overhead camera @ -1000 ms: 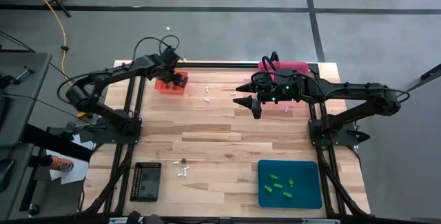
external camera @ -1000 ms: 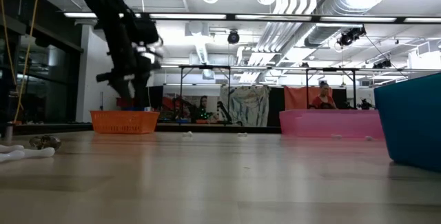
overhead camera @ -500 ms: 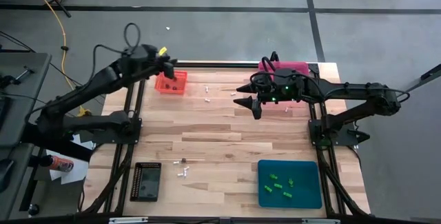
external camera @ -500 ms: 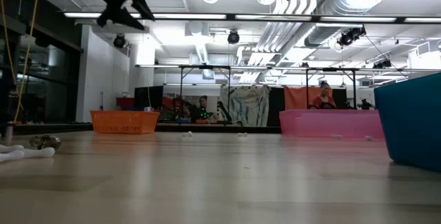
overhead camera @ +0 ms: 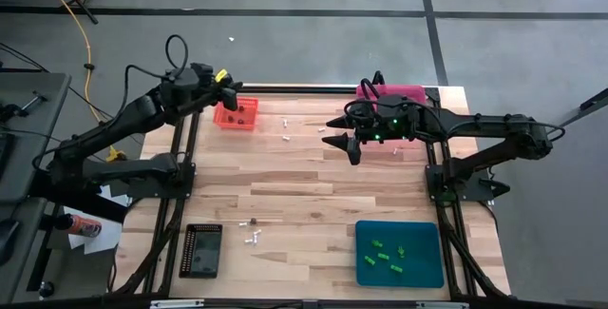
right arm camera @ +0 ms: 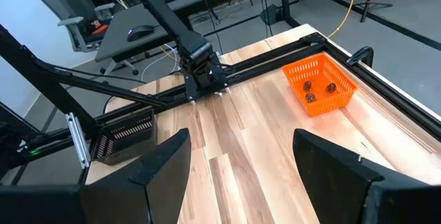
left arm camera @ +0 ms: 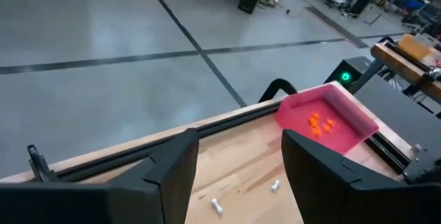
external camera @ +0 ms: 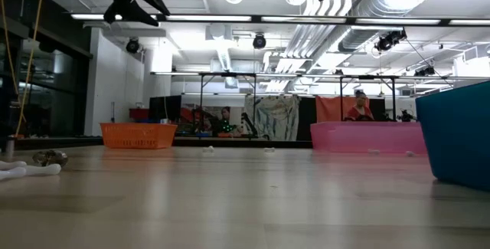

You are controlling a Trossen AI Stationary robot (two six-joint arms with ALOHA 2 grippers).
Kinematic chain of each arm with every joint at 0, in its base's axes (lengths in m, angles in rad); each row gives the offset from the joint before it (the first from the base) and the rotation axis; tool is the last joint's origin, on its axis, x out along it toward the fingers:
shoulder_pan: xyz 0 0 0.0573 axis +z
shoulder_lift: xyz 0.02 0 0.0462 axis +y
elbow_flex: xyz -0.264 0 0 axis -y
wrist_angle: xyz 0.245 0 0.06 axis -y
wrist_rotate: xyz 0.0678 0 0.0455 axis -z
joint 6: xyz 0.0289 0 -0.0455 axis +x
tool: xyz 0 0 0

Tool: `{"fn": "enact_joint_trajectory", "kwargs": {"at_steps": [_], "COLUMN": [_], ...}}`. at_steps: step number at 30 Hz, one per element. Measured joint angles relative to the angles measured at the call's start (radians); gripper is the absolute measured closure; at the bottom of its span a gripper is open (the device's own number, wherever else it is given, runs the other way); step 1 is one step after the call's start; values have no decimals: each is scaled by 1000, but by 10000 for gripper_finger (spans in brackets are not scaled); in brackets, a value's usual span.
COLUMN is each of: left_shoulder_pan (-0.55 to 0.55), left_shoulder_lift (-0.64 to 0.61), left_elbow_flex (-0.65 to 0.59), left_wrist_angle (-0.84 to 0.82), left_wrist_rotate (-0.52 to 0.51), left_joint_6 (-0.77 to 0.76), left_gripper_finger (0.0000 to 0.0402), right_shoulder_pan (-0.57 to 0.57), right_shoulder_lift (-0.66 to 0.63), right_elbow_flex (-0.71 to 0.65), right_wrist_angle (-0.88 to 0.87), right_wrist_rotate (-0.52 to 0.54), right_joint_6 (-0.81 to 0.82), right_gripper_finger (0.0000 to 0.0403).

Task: Sort Halloween decoration
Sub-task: Put the black skull toy into the orange bin

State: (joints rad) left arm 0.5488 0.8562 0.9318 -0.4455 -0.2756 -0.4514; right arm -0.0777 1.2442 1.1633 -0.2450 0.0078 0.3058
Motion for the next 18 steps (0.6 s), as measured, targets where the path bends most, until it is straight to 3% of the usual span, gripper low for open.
{"fn": "enact_joint_trajectory", "kwargs": {"at_steps": [18], "left_shoulder_pan": [-2], "left_shoulder_lift": [10], "left_elbow_flex": [0], "left_wrist_angle": [3], "left_wrist_rotate": [3], "left_joint_6": [43], "left_gripper_finger": [206], "right_shoulder_pan": [0], "right_shoulder_lift": [0], "right_elbow_flex": [0], "right_wrist_angle": [0], "right_wrist_rotate": [19], "right_joint_6": [13], "right_gripper_finger": [155]}}
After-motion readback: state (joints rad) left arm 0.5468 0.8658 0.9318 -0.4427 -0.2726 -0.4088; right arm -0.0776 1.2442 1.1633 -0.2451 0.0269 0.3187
